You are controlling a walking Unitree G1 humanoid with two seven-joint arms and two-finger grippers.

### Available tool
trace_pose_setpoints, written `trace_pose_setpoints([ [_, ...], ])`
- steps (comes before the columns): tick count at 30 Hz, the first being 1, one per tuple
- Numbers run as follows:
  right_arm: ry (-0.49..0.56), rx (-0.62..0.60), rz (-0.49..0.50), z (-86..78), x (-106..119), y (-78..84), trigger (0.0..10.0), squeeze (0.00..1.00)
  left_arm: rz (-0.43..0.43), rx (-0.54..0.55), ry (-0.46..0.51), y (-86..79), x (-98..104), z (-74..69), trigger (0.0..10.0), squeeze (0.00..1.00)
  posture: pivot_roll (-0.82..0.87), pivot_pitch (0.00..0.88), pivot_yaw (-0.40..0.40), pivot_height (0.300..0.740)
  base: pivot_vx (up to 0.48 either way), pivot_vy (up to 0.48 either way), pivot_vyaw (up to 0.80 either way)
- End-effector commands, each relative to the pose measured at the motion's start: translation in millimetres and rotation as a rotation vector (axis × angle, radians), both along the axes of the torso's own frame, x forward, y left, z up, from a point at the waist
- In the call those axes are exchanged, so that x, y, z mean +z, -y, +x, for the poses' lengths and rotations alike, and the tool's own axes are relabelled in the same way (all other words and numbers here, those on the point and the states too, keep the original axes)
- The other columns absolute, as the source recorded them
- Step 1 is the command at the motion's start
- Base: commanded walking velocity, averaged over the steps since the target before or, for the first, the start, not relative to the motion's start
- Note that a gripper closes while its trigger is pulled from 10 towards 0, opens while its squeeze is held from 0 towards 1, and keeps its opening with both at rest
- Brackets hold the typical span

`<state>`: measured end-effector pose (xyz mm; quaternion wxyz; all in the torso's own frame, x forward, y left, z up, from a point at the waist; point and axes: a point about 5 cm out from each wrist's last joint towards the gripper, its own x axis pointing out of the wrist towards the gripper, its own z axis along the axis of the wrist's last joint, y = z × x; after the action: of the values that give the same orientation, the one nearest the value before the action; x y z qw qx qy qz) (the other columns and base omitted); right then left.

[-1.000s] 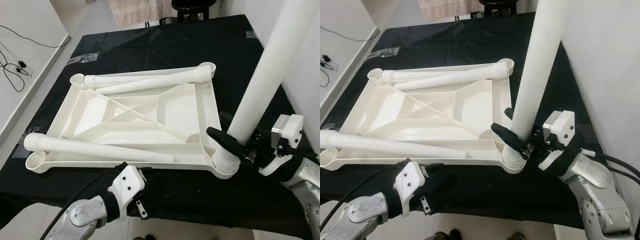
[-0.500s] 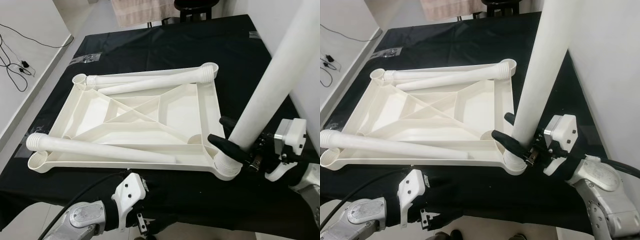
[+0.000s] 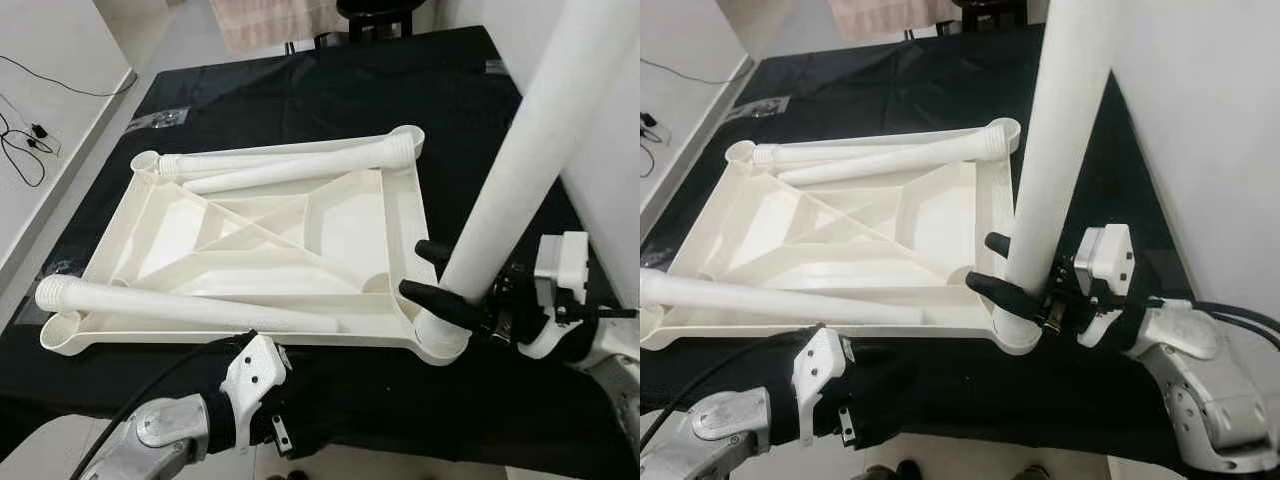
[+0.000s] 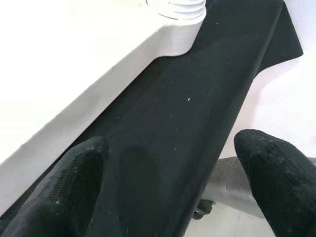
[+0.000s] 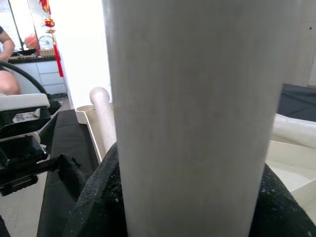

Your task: Building children table

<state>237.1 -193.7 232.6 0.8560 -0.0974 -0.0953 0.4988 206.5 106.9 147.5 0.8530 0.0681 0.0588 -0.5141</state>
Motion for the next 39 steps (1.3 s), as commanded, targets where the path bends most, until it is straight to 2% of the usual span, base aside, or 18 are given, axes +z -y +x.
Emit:
trace_pose_setpoints([
  [1, -0.168, 0.045, -0.041, -2.3, -32.8, -9.1, 10.0, 0.00, -0.003, 0.010, -0.022, -2.3, -2.1, -2.1, 10.0, 0.00, -0.10, 0.281, 0.157, 0.740, 0.000, 0.000, 0.00],
  [3, -0.166, 0.035, -0.054, -1.4, -36.9, -12.2, 10.0, 0.00, 0.000, 0.010, -0.021, -2.6, -2.1, -2.5, 10.0, 0.00, -0.10, 0.283, 0.159, 0.740, 0.000, 0.000, 0.00],
  [5, -0.131, -0.042, -0.085, 6.6, -44.3, -15.5, 10.0, 0.00, 0.008, 0.006, -0.020, -2.5, -2.5, -3.2, 10.0, 0.00, -0.10, 0.288, 0.160, 0.740, 0.000, 0.000, 0.00],
  [8, -0.110, -0.088, -0.088, 10.4, -45.4, -15.8, 10.0, 0.00, 0.011, 0.004, -0.018, -2.4, -2.7, -3.7, 10.0, 0.00, -0.10, 0.289, 0.161, 0.740, 0.000, 0.000, 0.00],
  [12, -0.084, -0.218, -0.107, 16.8, -47.4, -13.5, 10.0, 0.00, 0.016, 0.011, -0.018, -2.9, -2.2, -4.4, 10.0, 0.00, -0.10, 0.295, 0.157, 0.740, 0.000, 0.000, 0.00],
  [16, -0.079, -0.255, -0.103, 17.6, -47.3, -13.1, 10.0, 0.00, 0.016, 0.014, -0.017, -3.1, -2.1, -4.4, 10.0, 0.00, -0.10, 0.296, 0.156, 0.740, 0.000, 0.000, 0.00],
  [18, -0.077, -0.309, -0.085, 16.2, -47.0, -13.5, 10.0, 0.00, 0.017, 0.020, -0.016, -3.4, -2.1, -4.3, 10.0, 0.00, -0.10, 0.298, 0.151, 0.740, 0.000, 0.000, 0.00],
  [20, -0.099, -0.453, -0.020, 8.6, -51.2, -17.9, 10.0, 0.00, 0.019, 0.030, -0.013, -4.2, -2.3, -3.8, 10.0, 0.00, -0.10, 0.299, 0.148, 0.740, 0.000, 0.000, 0.00],
  [21, -0.099, -0.453, -0.020, 8.6, -51.2, -17.9, 10.0, 0.00, 0.019, 0.030, -0.013, -4.2, -2.3, -3.8, 10.0, 0.00, -0.10, 0.299, 0.148, 0.740, 0.000, 0.000, 0.00],
  [22, -0.121, -0.520, 0.018, 4.0, -54.1, -20.7, 10.0, 0.00, 0.020, 0.033, -0.012, -4.4, -2.4, -3.5, 10.0, 0.00, -0.10, 0.299, 0.148, 0.740, 0.000, 0.000, 0.00],
  [24, -0.121, -0.520, 0.018, 4.0, -54.1, -20.7, 10.0, 0.00, 0.020, 0.033, -0.012, -4.4, -2.4, -3.5, 10.0, 0.00, -0.10, 0.299, 0.148, 0.740, 0.000, 0.000, 0.00],
  [26, -0.157, -0.758, 0.096, -4.9, -62.1, -21.4, 10.0, 0.00, 0.023, 0.038, -0.008, -5.4, -2.6, -2.2, 10.0, 0.00, -0.11, 0.296, 0.148, 0.740, 0.000, 0.000, 0.00],
  [27, -0.157, -0.758, 0.096, -4.9, -62.1, -21.4, 10.0, 0.00, 0.023, 0.038, -0.008, -5.4, -2.6, -2.2, 10.0, 0.00, -0.11, 0.296, 0.148, 0.740, 0.000, 0.000, 0.00],
  [28, -0.179, -0.877, 0.111, -11.7, -68.7, -22.4, 10.0, 0.00, 0.026, 0.042, -0.005, -6.0, -2.8, -1.4, 10.0, 0.00, -0.11, 0.291, 0.150, 0.740, 0.000, 0.000, 0.00],
  [30, -0.192, -0.987, 0.117, -18.5, -74.8, -23.9, 10.0, 0.00, 0.030, 0.049, 0.001, -7.0, -3.0, 0.2, 10.0, 0.00, -0.11, 0.286, 0.152, 0.740, 0.000, 0.000, 0.00],
  [32, -0.190, -1.001, 0.117, -19.0, -75.8, -24.8, 10.0, 0.00, 0.031, 0.052, 0.003, -7.3, -3.0, 0.9, 10.0, 0.00, -0.11, 0.286, 0.152, 0.740, 0.000, 0.000, 0.00],
  [35, -0.167, -0.991, 0.229, -7.5, -65.1, -25.8, 10.0, 0.00, 0.044, 0.077, 0.029, -10.8, -1.4, 5.7, 10.0, 0.00, -0.11, 0.268, 0.157, 0.740, 0.000, 0.000, 0.00],
  [39, -0.136, -0.931, 0.273, -2.4, -56.4, -30.6, 10.0, 0.00, 0.048, 0.089, 0.047, -12.8, 0.9, 9.1, 10.0, 0.00, -0.11, 0.260, 0.159, 0.740, 0.000, 0.000, 0.00],
])
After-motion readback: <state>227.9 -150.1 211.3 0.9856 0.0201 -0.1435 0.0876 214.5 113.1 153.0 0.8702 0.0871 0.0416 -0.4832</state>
